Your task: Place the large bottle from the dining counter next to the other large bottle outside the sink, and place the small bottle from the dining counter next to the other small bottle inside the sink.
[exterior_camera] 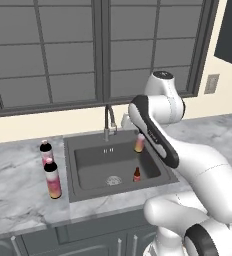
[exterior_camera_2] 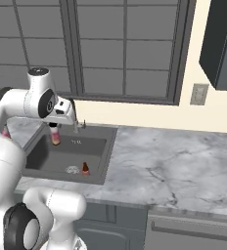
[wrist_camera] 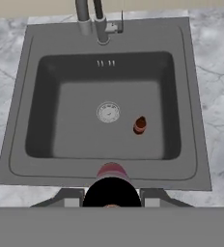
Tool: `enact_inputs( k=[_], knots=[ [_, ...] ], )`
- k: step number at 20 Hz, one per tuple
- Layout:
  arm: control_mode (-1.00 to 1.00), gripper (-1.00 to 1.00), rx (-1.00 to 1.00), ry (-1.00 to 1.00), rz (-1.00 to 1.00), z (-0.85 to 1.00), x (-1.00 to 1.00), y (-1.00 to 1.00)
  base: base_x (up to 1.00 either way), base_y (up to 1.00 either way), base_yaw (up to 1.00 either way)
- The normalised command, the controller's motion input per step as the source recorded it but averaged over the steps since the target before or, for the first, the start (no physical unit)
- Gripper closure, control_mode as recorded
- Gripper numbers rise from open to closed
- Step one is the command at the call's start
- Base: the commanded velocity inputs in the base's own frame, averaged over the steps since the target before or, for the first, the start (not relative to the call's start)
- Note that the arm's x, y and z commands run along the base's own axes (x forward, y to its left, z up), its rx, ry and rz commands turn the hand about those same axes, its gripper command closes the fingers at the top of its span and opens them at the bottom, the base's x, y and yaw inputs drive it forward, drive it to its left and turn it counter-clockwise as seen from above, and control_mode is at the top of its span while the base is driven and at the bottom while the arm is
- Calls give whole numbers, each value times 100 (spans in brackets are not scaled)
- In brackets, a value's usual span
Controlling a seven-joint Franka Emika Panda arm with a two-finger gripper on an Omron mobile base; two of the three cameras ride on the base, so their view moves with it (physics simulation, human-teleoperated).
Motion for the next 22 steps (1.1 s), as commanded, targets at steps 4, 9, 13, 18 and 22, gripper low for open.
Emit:
enact_inputs(
  k=[4, 9, 13, 18, 22],
  knots=[
    [-100, 100, 0, 0, -1, 0, 32, 36, 0, 0, 0],
    [-100, 100, 0, 0, -4, -4, 13, 54, 0, 0, 0],
    [-100, 100, 0, 0, -7, -15, 21, 36, 0, 0, 0],
    [-100, 100, 0, 0, -2, -24, 22, 3, 0, 0, 0],
    [-100, 100, 0, 0, 0, -18, 5, 0, 0, 0, 0]
  ],
)
